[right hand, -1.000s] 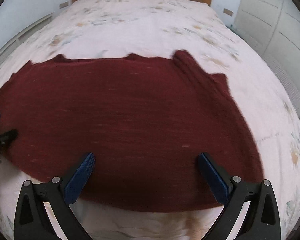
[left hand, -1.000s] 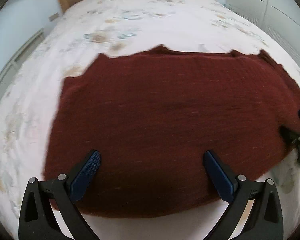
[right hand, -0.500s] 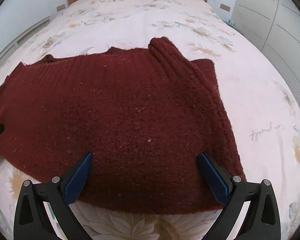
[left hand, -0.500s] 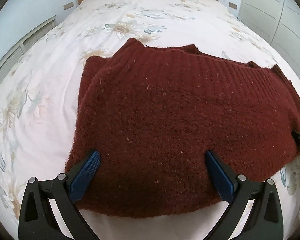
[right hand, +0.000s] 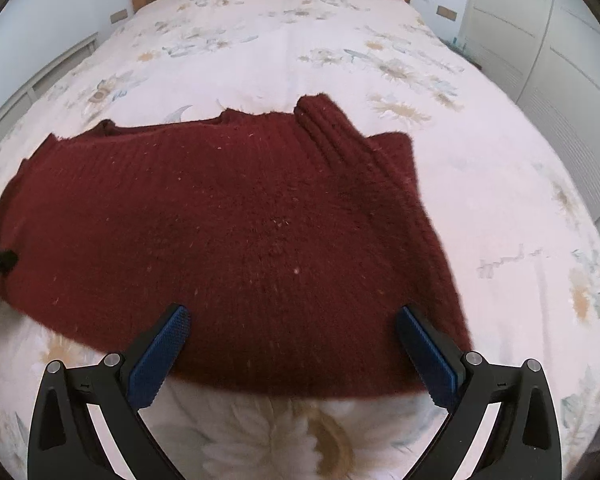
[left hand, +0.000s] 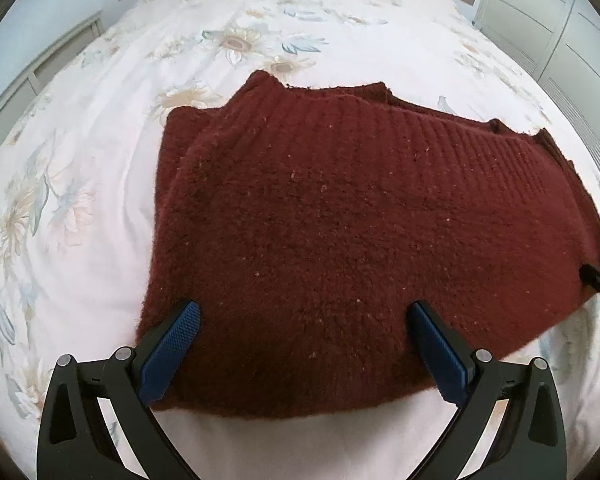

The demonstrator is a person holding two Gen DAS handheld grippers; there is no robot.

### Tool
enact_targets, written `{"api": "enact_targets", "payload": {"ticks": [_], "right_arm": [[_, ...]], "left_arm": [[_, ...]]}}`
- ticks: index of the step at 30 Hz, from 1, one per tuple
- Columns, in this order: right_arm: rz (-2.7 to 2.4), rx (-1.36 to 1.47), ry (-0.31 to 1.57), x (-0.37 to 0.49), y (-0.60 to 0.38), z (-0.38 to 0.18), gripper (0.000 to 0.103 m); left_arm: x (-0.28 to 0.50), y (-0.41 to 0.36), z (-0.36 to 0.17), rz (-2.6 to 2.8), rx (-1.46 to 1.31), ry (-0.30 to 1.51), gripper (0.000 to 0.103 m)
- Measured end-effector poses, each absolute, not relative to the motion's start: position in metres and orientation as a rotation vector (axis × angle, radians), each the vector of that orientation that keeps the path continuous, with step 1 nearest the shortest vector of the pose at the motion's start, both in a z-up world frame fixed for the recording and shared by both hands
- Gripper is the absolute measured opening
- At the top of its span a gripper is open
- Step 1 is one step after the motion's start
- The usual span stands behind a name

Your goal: Fold small clothes

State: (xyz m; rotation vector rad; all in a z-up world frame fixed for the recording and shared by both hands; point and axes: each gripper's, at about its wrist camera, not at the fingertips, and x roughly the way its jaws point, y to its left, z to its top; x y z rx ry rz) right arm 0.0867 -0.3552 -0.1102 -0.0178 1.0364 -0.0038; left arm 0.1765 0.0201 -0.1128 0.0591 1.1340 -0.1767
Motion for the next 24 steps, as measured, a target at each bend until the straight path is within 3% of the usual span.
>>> {"api": "enact_targets", "payload": {"ticks": [10, 19, 24], "right_arm": [[-0.016, -0.019, 1.019, 0.042, -0.374, -0.083, 0.103], [-0.056, 0.030, 1.085, 0.018, -0.392, -0.097, 0.103], [-0.070, 0.055, 1.107, 0.019, -0.396, -0.105, 0.103]], "left_arm": [[0.190, 0.084, -0.063, -0.100, -0.066, 1.116, 0.102], [0.202, 0.131, -0.124, -0.059, -0.245, 1.297, 0.102], [0.199, 0.136, -0.129, -0.091, -0.306, 1.268, 0.102]]}}
